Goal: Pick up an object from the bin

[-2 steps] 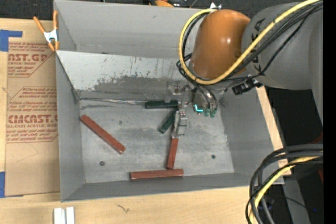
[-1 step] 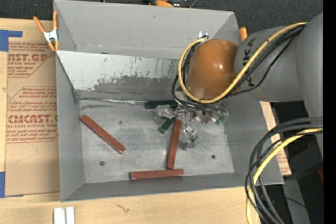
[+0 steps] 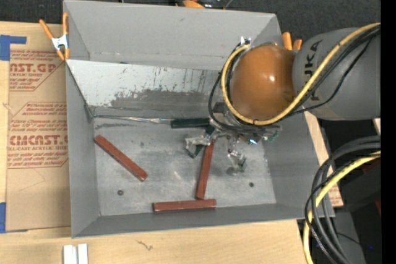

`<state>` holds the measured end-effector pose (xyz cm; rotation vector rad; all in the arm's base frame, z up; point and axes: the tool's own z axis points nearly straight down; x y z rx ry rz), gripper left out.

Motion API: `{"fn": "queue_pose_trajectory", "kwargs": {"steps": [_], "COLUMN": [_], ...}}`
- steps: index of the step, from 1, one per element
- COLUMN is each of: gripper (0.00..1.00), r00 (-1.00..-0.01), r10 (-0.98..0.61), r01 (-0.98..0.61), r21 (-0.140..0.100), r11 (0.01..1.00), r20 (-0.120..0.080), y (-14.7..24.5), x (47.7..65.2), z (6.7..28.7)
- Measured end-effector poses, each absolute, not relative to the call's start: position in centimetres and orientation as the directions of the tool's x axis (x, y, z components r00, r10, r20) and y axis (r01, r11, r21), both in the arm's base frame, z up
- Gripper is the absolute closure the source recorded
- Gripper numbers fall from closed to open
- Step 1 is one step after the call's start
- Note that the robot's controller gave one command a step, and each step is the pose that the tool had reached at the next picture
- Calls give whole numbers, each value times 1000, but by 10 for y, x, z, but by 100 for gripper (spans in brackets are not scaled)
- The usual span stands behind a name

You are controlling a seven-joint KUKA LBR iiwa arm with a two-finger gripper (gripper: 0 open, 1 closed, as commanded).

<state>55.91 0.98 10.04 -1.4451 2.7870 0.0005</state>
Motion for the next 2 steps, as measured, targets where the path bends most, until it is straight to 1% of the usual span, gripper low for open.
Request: {"fn": "queue_pose_trajectory", "kwargs": {"steps": [1,2], "gripper": [0,0], "r00": [-641,-645], "r10": [-767,-764], "r01": [-767,-764], "r21": [0,1], "r11": [641,645], "r20": [-4,-5], "y": [2,8], "x": [568,569], "z": [100,69]}}
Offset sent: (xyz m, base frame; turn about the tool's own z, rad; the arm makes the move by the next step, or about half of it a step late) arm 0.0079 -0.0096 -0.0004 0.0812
